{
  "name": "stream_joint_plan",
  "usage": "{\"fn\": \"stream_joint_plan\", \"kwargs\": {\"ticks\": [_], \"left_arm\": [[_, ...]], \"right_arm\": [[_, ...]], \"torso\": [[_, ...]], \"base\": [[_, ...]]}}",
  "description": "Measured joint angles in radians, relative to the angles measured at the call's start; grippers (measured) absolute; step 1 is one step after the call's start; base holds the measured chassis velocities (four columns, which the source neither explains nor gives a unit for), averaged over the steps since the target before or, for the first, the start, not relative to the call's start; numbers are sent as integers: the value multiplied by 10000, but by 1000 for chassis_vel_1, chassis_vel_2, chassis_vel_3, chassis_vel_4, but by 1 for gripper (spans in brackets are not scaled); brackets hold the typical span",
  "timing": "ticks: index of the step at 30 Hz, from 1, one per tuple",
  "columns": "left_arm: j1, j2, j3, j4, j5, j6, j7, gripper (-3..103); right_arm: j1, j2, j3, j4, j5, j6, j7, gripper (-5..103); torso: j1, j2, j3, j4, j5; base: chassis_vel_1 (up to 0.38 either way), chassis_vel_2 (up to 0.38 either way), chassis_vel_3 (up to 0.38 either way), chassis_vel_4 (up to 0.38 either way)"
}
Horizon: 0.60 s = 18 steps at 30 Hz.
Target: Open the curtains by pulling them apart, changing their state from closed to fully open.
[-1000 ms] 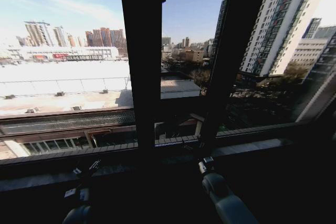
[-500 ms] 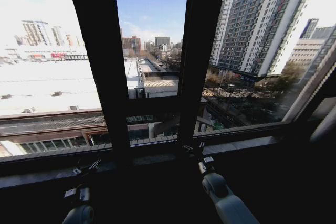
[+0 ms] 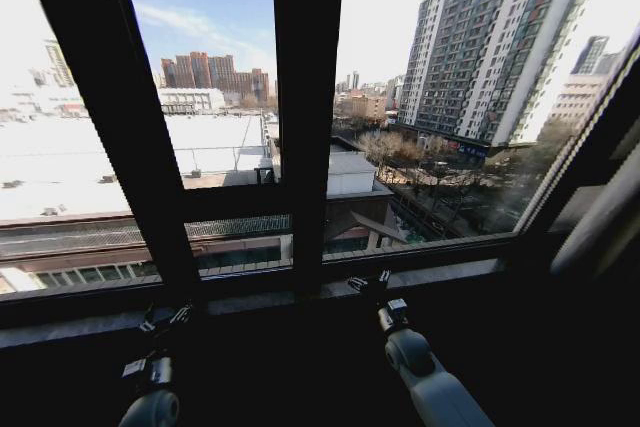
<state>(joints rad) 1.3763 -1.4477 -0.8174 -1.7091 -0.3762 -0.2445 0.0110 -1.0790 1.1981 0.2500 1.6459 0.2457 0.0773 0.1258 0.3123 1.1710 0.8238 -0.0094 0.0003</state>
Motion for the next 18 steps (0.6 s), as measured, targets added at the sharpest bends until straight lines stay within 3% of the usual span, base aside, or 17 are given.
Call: {"fn": "stream_joint_plan", "kwargs": {"ticks": [5,12,18], "left_arm": [[0,0,0,0,0,0,0,100],[-1,7,-15,1,0,0,-8,100],[-1,5,-7,0,0,0,-6,100]], "right_arm": [[0,0,0,0,0,1,0,100],[0,7,-8,1,0,1,-2,100],[0,5,-6,1,0,1,-1,100]], "torso": [[0,0,0,2,1],[3,0,0,14,-6],[3,0,1,4,0]], "base": [[-47,-91,102,48],[41,17,-39,-22],[64,-57,-64,58]]}}
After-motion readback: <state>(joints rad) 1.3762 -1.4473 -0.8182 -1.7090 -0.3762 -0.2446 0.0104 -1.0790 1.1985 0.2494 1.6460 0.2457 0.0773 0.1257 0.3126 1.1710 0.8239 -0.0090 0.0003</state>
